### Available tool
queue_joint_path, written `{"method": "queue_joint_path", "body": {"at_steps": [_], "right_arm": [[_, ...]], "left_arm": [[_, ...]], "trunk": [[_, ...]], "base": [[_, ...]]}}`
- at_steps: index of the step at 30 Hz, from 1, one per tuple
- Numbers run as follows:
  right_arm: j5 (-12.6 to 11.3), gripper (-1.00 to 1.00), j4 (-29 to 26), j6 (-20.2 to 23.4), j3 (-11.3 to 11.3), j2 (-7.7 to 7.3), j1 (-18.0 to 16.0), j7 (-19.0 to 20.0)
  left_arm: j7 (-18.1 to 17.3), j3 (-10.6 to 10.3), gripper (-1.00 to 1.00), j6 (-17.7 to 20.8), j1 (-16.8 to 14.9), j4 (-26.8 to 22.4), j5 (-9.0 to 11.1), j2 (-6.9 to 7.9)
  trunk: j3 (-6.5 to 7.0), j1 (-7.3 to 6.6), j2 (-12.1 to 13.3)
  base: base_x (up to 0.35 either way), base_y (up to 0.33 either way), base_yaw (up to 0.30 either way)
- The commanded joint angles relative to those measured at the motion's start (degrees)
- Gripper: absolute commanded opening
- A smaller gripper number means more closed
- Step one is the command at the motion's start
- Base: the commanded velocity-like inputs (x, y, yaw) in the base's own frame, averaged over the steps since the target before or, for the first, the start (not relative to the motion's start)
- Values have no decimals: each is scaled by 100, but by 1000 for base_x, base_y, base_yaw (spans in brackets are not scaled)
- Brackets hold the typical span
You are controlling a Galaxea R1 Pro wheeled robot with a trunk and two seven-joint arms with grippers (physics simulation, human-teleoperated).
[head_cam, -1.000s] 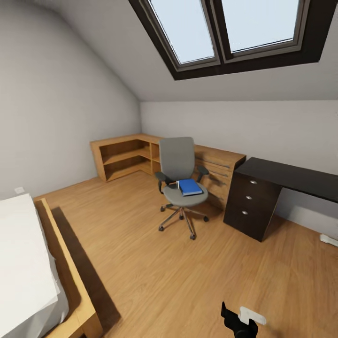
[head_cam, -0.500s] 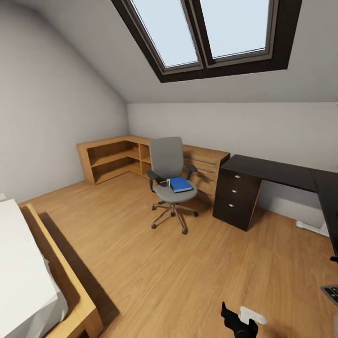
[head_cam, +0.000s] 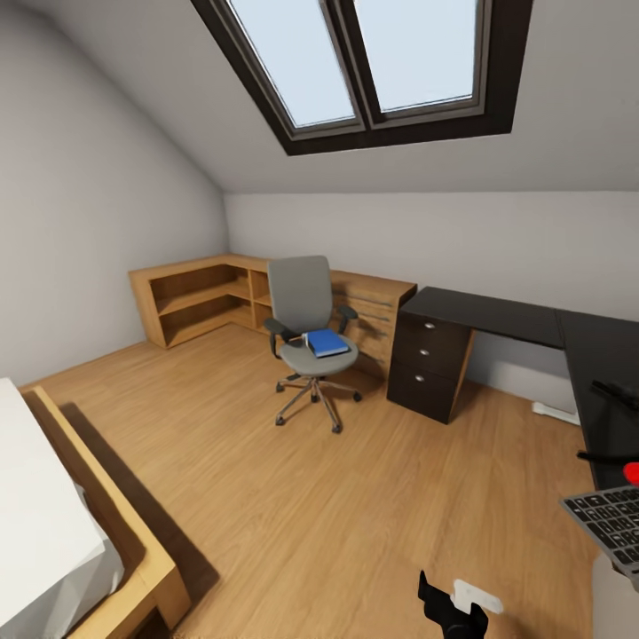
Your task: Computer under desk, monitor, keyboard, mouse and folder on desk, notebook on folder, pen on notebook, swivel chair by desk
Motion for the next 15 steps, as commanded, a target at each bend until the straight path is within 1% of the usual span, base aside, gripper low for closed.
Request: {"method": "queue_joint_path", "body": {"at_steps": [1, 7, 15], "right_arm": [[14, 100, 12, -23, -20, 2, -7, -11], [14, 100, 12, -23, -20, 2, -7, -11], [14, 100, 12, -14, -20, 1, -7, -11]], "left_arm": [[-1, 11, 100, -9, 1, -5, 19, -3], [-1, 4, 100, -14, 1, -5, 18, -3], [-1, 4, 100, -16, 1, -5, 18, -3]], "trunk": [[-11, -3, -3], [-54, -3, -3], [-126, -3, -3]], "base": [[-142, 0, -182], [-55, 0, -141], [-7, 0, -32]]}}
